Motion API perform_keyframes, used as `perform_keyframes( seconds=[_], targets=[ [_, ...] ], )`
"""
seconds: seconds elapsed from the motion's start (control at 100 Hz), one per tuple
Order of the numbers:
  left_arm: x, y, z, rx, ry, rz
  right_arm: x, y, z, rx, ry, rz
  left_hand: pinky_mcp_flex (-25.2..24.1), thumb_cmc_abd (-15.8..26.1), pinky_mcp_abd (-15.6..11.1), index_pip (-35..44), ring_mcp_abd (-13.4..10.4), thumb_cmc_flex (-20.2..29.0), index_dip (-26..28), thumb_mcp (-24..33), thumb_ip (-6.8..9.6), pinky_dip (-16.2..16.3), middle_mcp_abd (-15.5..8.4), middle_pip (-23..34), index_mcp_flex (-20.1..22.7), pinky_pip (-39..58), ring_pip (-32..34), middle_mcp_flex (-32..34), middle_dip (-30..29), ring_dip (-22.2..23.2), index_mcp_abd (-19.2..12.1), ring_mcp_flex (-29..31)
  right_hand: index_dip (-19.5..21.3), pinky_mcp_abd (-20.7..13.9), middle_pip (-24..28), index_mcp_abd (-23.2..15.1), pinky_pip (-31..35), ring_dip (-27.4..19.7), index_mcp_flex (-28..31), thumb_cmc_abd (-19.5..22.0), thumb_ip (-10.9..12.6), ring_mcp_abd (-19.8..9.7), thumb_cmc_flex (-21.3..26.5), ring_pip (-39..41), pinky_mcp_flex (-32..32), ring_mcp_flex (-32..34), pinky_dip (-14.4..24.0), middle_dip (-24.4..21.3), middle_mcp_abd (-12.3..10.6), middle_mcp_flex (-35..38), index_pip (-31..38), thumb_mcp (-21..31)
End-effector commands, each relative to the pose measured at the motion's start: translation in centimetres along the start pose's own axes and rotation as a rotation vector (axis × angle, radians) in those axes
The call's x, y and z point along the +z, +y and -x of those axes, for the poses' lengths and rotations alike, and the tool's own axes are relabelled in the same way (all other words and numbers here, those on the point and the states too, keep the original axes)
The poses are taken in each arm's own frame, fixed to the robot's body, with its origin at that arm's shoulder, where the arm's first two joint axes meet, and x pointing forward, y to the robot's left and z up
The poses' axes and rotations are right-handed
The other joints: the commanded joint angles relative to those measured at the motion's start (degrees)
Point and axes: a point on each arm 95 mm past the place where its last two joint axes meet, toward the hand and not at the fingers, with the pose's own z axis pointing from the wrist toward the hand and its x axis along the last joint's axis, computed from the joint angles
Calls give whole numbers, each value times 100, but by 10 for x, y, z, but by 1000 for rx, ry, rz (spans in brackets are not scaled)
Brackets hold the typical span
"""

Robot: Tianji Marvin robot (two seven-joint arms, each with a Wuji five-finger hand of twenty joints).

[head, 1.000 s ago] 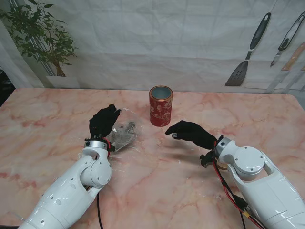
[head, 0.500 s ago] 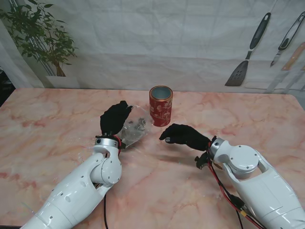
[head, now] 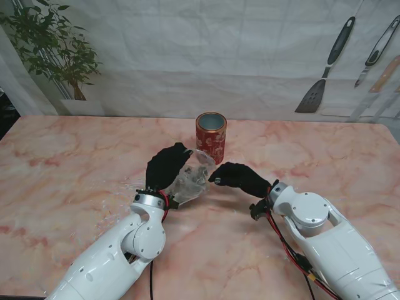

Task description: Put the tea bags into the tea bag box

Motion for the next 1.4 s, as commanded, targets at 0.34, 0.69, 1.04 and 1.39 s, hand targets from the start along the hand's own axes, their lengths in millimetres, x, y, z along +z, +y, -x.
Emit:
perform_keyframes(
  seconds=[0.34, 0.69, 1.04, 1.39],
  targets=[
    [-17, -6, -19, -101, 77, 12, 4, -4, 12, -7, -68, 69, -635, 81, -685, 876, 901, 512, 178, 350, 227, 108, -668, 1428, 689, 1806, 2511, 881, 115, -45, 1177, 628, 310, -13, 352, 217, 729, 148, 594, -402, -96, 83, -1069, 512, 0, 159, -50, 183, 17, 241, -823, 515],
    [-21, -1, -26, -161, 116, 36, 9, -2, 9, 37, -76, 76, -635, 91, -685, 859, 916, 513, 172, 342, 230, 108, -598, 1400, 690, 1806, 2497, 852, 96, -40, 1182, 628, 1161, 147, 409, -16, 1080, 198, 770, -831, 306, 182, -1658, 675, 22, 280, -129, 240, 77, 394, -1483, 929],
    [-22, 6, -29, -187, 140, 59, 13, 0, 4, 126, -63, 37, -640, 104, -681, 843, 932, 513, 170, 345, 234, 81, -527, 1387, 679, 1806, 2477, 822, 75, -39, 1178, 627, -304, 101, 543, -485, 1243, 362, 384, -820, -146, 177, -1295, 756, -83, 219, -97, 429, 40, 361, -778, 838],
    [-27, 4, -37, -282, 184, 72, 22, 2, 10, 95, -169, 55, -656, 125, -663, 788, 927, 510, 154, 340, 232, -13, -472, 1289, 652, 1806, 2292, 769, 4, -92, 1174, 624, 540, 314, 785, -205, 1729, 645, 229, -1211, 236, 202, -1952, 869, 56, 502, -71, 584, -19, 548, -1429, 1039]
  ],
)
